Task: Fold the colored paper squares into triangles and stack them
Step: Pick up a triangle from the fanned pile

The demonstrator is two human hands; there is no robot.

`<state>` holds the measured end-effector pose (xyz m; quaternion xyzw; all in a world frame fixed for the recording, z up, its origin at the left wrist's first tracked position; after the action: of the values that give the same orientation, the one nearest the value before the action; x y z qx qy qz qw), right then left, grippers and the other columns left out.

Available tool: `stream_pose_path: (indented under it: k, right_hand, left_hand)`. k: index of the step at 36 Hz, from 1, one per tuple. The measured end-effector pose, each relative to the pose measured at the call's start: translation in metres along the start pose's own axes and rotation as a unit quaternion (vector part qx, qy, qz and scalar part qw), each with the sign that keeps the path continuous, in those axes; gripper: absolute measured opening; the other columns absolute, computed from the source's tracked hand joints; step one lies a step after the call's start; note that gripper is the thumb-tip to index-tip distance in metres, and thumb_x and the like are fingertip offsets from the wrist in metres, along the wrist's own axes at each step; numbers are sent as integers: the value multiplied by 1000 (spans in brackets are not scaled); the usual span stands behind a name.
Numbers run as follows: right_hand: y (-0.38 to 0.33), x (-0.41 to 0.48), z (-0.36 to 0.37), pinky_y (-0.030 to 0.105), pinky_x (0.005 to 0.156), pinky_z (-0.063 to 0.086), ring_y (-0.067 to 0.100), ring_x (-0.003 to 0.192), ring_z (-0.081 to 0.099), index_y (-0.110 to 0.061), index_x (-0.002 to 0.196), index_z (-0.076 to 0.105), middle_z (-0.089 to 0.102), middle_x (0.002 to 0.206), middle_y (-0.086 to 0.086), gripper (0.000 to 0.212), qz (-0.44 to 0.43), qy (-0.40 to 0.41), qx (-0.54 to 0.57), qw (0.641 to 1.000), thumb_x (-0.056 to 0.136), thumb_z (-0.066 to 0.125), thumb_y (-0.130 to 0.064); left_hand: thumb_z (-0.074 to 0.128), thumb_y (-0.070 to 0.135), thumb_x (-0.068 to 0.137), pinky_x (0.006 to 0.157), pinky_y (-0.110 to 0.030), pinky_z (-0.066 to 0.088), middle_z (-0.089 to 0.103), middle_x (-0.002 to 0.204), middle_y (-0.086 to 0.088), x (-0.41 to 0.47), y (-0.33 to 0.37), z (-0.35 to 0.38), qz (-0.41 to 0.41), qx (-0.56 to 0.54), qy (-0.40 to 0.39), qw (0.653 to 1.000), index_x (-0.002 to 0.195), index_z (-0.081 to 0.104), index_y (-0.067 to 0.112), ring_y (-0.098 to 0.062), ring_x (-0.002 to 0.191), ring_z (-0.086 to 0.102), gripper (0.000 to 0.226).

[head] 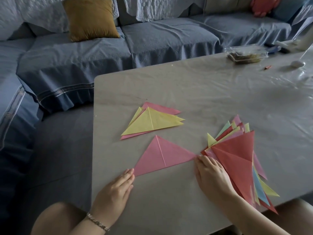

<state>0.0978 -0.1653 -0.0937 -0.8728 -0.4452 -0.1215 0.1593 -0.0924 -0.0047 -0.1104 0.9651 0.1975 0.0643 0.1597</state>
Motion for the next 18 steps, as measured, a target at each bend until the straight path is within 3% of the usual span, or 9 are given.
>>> stream_pose_path:
  k: [2,5,7,9,10,12,14,16,18]
  right_hand:
    - [1,0,1,32,72,55,23,76,67,-4,84,73,68,82,3,36,6,-10,-13,1000,84,40,-20]
    - [0,1,-1,35,65,56,27,72,66,-4,77,71,66,77,5,15,15,-26,-32,999,62,73,-6]
    - [-1,3,-1,35,62,56,28,70,65,-7,68,68,64,73,4,23,20,-52,-22,998,50,81,-3]
    - [-3,6,-9,34,61,54,27,73,65,-13,62,64,64,70,0,15,16,-54,-15,998,55,77,-9]
    - [-1,8,-14,34,61,53,27,74,64,-14,61,64,64,71,-1,9,19,-51,-3,998,59,72,-10]
    - [7,11,-23,36,64,52,29,77,64,-12,70,68,66,77,1,10,32,-41,18,998,63,74,-7]
    - [24,12,-32,40,74,51,31,88,64,-10,85,71,68,90,5,21,79,-34,29,996,66,78,-7]
    - [45,12,-39,42,86,45,32,104,58,-12,100,70,65,108,8,22,150,-39,34,987,80,70,-20]
    - [64,7,-35,41,94,39,30,118,48,-17,115,62,57,122,7,38,205,-100,12,974,89,55,-43]
  left_hand:
    - [14,40,99,101,-8,24,67,112,-2,-2,-4,-4,-4,21,25,999,96,73,6,-14,102,64,69]
    - [16,40,99,97,-13,33,71,104,-4,-2,-5,-10,-17,47,55,997,86,74,3,-17,95,67,71]
    - [29,36,96,79,-21,47,73,91,-5,1,-9,-17,-53,56,70,995,70,73,3,-18,83,70,61]
    - [51,26,83,53,-26,51,71,73,-3,8,-12,-24,-102,59,77,990,55,67,5,-22,64,68,39]
    - [63,23,78,49,-26,50,68,66,-1,13,-12,-26,-121,55,75,988,54,66,7,-23,57,64,29]
    - [79,22,68,51,-28,49,65,66,1,22,-8,-27,-145,40,45,988,66,65,10,-20,59,62,19]
    - [75,34,72,66,-30,50,65,90,2,34,-2,-24,-179,28,-2,983,95,63,13,-20,83,62,34]
    - [64,46,79,80,-26,45,56,109,4,44,0,-16,-211,12,-38,977,115,51,19,-16,102,53,47]
    - [64,49,78,83,-26,44,52,113,4,52,1,-11,-235,-5,-51,971,120,45,22,-16,107,50,53]
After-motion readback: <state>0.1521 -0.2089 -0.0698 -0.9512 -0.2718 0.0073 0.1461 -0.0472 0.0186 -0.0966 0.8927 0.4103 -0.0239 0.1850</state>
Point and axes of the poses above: each hand's wrist, its own x-axis towards the middle knuckle, its own z-axis out of the palm, y = z × x, the point moved 9 cm from there along x, towards the middle knuckle
